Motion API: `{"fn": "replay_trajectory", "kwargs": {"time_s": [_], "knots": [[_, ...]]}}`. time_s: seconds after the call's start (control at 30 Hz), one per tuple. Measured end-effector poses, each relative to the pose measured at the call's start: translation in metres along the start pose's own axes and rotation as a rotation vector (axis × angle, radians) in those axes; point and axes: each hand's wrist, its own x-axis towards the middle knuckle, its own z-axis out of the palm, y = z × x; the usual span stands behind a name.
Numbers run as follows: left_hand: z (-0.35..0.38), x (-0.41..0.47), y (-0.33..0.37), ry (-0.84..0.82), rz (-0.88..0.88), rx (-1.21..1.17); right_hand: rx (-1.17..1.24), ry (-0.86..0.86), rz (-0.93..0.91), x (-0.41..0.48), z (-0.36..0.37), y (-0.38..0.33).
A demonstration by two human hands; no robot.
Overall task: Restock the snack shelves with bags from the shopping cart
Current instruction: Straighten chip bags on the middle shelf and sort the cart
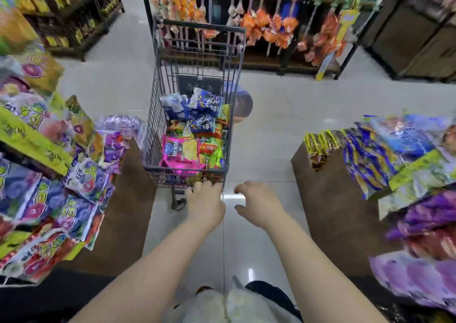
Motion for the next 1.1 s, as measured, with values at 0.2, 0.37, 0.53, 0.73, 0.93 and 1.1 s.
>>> {"fn": "replay_trajectory", "kwargs": {"time_s": [0.2, 0.37, 0.53, 0.73, 0.93, 1.1], "knots": [[-0.008, 0.078, -0.038, -0.034, -0.105, -0.062, 0.002, -0.079, -0.084, 0.098, -0.008, -0.003], [-0.014, 0.159, -0.075, -0.005, -0.287, -0.088, 0.066, -0.090, -0.180, 0.209, -0.026, -0.002], [-0.025, 0.239, -0.107, 0.020, -0.509, -0.147, 0.071, -0.217, -0.333, 0.327, -0.044, -0.009], [-0.024, 0.312, -0.138, 0.007, -0.815, -0.284, 0.018, -0.356, -0.432, 0.445, -0.048, -0.005], [0.022, 0.337, -0.149, -0.001, -1.395, -1.541, 0.016, -0.574, -0.409, 0.506, 0.006, -0.013], [0.073, 0.348, -0.169, 0.042, -1.565, -1.979, -0.124, -0.666, -0.441, 0.540, 0.060, -0.017]]}}
